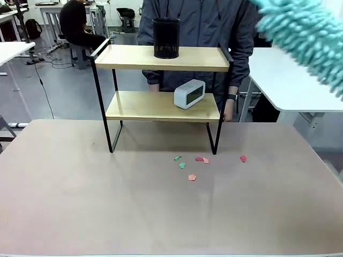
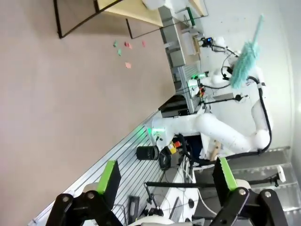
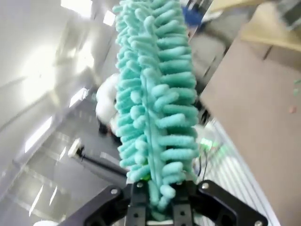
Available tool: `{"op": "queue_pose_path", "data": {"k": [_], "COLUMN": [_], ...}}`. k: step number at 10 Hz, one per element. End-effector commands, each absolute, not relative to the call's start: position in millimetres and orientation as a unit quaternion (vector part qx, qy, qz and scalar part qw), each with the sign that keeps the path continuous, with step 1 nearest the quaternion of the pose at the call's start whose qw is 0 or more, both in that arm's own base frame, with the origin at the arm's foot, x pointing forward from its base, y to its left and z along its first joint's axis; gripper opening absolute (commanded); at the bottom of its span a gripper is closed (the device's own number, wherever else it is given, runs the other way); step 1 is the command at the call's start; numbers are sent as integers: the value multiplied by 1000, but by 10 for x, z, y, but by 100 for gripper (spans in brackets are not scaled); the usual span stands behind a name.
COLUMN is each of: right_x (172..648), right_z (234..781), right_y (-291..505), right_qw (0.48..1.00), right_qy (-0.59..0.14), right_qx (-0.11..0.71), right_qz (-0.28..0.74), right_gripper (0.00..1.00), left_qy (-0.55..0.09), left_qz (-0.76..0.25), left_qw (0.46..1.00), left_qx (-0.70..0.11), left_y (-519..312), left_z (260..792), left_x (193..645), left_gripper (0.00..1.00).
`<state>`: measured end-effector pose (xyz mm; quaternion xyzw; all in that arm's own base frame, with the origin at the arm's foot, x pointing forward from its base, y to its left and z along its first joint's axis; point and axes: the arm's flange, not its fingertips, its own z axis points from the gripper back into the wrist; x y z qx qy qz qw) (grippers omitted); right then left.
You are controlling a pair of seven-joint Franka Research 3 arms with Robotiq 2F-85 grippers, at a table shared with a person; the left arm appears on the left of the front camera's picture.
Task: Clean the shelf.
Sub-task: Hand the Duster back to the human.
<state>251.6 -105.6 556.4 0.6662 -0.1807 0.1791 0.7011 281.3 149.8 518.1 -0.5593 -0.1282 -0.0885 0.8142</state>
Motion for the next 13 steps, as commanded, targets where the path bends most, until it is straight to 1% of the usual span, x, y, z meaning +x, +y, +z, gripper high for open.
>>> {"op": "queue_pose_path", "data": {"k": [1,2,4,5,6,10,13], "right_x": [2354,2313,2343,2394,2449,2662,2666], "right_z": [5203,4976,4551,4390,4302,4135,4064], "right_y": [-1310,-1472,-1553,-1517,-1469,-1281,-1228], "right_qw": [689,684,694,707,700,710,715], "right_qy": [-245,-240,-199,-180,-167,-110,-98], "right_qx": [679,689,690,678,688,682,676], "right_qz": [67,28,-52,-88,-95,-136,-153], "right_gripper": [0,0,0,0,0,0,0], "left_qy": [-128,-128,-128,-128,-128,-128,-128], "left_qz": [-104,-104,-104,-104,-104,-104,-104], "left_qw": [815,815,815,815,815,815,815], "left_qx": [-556,-556,-556,-556,-556,-556,-556], "left_y": [1547,1547,1547,1547,1547,1547,1547], "left_z": [5166,5166,5166,5166,5166,5166,5166], "left_x": [2794,2794,2794,2794,2794,2794,2794], "left_gripper": [100,100,100,100,100,100,100]}}
